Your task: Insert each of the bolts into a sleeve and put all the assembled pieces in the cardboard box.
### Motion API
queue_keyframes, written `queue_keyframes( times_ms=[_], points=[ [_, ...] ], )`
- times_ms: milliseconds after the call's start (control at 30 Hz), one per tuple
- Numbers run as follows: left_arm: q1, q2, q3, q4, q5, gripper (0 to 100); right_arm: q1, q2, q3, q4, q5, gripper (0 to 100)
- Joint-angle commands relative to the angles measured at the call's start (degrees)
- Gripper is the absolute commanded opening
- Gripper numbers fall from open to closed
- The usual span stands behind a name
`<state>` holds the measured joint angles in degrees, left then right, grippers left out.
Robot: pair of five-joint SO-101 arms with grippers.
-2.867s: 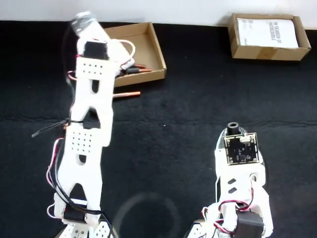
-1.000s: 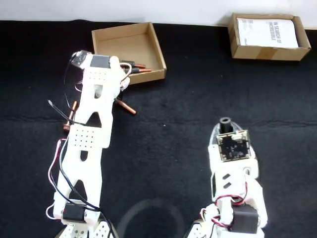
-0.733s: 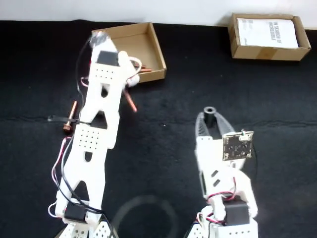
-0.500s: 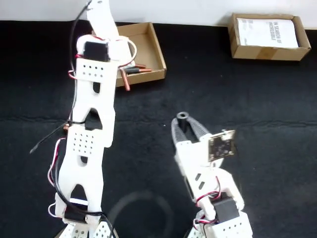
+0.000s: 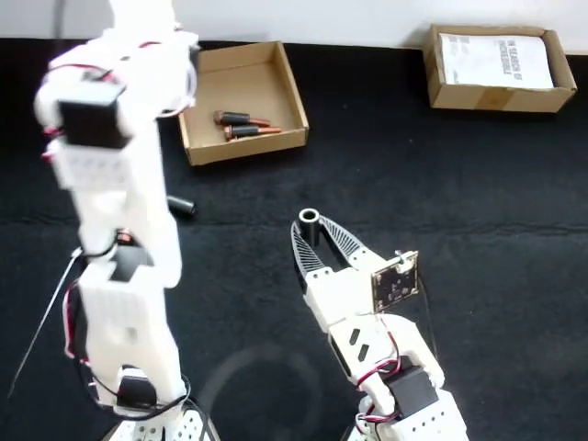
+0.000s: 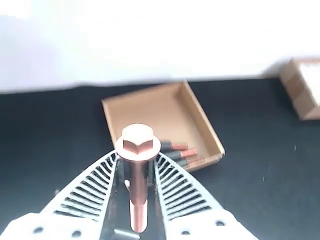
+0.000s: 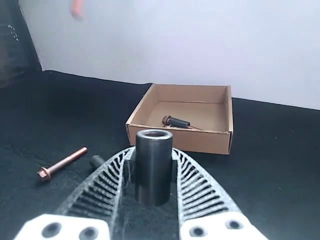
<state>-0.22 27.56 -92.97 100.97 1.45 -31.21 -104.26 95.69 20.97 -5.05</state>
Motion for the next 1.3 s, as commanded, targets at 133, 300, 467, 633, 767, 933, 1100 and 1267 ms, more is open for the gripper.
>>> queue_keyframes(
  times_ms=[133, 300, 467, 633, 767, 933, 1100, 1267],
  points=[
    [0.04, -18.33, 4.09, 0.44, -0.44, 1, -0.40, -0.48, 4.53, -1.45, -0.44, 0.8],
    [3.03, -36.88, 28.35, 0.35, -0.44, 1, -0.40, -0.48, 4.70, -1.98, -0.44, 0.8],
    [7.34, -54.46, 52.88, -0.18, -0.35, 1, -0.48, -0.22, 7.87, -9.27, -0.53, 0.8],
    [8.40, -66.07, 69.58, -4.04, -0.26, 1, -1.71, -0.04, 7.87, -12.70, -0.53, 0.8],
    [9.01, -74.42, 82.51, -11.69, -0.26, 1, -1.71, -0.04, 7.87, -13.32, -0.53, 0.8],
    [9.01, -86.20, 104.04, -32.35, -0.18, 1, -1.63, -0.04, 7.87, -13.23, -0.53, 0.8],
    [13.14, -98.33, 127.69, -57.41, -0.26, 1, -1.63, -0.13, 7.87, -13.05, -0.53, 0.8],
    [22.20, -100.44, 134.46, -61.80, -0.26, 1, -1.54, -0.04, 7.87, -12.88, -0.53, 0.7]
  ],
)
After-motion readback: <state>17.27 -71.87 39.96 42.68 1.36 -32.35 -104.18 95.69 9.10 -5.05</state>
